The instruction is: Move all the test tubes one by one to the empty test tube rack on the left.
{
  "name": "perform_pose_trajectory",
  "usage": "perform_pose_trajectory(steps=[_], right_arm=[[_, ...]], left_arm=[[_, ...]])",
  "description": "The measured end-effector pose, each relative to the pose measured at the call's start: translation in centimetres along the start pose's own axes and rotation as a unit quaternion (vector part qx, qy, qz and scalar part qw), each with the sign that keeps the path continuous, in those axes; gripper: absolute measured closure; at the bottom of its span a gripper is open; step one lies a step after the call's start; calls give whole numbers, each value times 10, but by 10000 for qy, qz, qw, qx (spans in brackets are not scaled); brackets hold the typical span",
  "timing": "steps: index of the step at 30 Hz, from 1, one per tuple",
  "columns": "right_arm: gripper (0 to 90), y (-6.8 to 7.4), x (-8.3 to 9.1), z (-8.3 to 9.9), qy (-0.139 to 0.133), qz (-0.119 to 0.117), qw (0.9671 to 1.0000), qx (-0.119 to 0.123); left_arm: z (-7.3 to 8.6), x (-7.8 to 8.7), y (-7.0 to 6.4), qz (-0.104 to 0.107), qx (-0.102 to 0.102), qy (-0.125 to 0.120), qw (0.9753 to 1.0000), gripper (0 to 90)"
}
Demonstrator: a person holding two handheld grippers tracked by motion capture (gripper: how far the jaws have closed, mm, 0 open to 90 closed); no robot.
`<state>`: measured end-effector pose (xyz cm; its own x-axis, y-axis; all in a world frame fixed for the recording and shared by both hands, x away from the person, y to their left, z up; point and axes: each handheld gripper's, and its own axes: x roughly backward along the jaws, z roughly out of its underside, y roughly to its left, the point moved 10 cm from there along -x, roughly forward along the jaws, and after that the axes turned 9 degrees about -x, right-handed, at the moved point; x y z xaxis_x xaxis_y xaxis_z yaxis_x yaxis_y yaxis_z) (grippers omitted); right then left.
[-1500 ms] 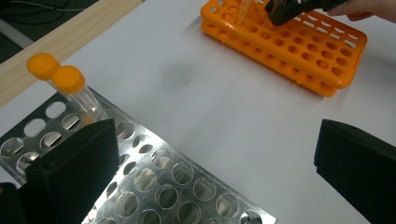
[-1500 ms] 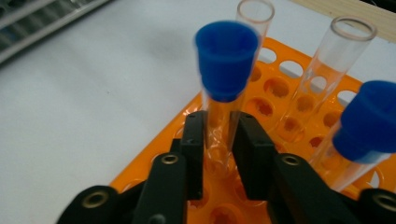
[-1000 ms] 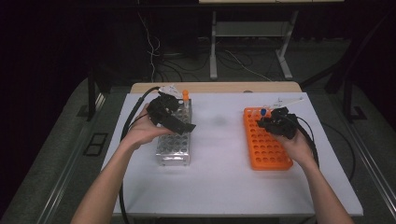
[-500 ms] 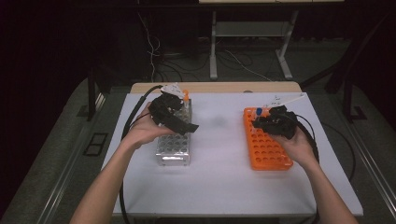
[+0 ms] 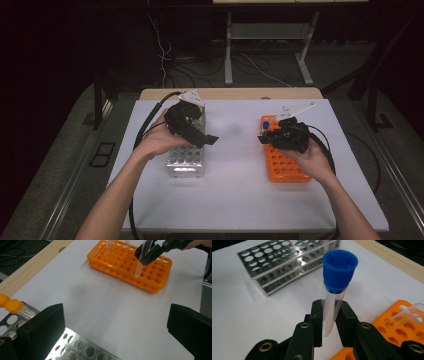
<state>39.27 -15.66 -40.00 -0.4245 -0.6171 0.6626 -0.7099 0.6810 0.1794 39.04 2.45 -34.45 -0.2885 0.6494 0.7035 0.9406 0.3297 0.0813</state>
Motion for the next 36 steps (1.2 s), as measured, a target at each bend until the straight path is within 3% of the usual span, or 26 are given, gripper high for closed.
perform_pose_trajectory(steps=[14,25,36], right_arm=[[757,40,-12,1,276,-499,9978,341],[757,64,-21,2,396,-725,9947,605],[757,82,-34,5,497,-851,9919,806]], left_arm=[[-19,-14,-27,426,-438,34,9981,59],[-26,-27,-46,840,-712,163,9938,174],[-20,-38,-57,1119,-1000,491,9875,503]])
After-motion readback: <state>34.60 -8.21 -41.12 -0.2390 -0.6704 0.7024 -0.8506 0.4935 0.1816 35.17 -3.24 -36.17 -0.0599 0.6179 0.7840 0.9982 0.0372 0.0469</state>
